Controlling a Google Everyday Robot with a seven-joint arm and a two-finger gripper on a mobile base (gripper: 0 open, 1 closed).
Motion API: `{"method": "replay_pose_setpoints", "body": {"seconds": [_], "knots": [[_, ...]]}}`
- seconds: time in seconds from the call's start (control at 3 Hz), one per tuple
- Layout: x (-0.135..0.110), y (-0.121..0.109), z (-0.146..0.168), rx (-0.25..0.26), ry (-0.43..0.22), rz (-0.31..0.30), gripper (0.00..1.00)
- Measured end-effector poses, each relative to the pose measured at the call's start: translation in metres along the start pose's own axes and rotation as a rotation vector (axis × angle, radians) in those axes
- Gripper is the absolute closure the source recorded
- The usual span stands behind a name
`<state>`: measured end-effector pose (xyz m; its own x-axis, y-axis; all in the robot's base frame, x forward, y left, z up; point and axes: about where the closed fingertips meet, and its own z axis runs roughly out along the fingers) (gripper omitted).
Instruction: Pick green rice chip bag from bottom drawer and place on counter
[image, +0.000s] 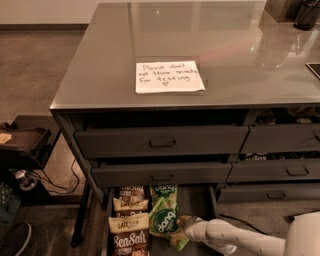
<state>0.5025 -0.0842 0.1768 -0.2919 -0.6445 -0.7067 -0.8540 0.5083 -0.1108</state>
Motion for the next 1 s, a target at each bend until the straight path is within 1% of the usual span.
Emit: {"method": "replay_pose_setpoints", "body": {"seconds": [0.33,0.67,1.0], "knots": [[-0.016,-0.009,-0.039,0.042,-0.013,-0.036,1.0],[-0.036,-0.018,-0.082,0.08,-0.006,-0.076,1.0],[-0.071,-0.017,-0.119,0.061,0.014,-0.103,1.0]]}}
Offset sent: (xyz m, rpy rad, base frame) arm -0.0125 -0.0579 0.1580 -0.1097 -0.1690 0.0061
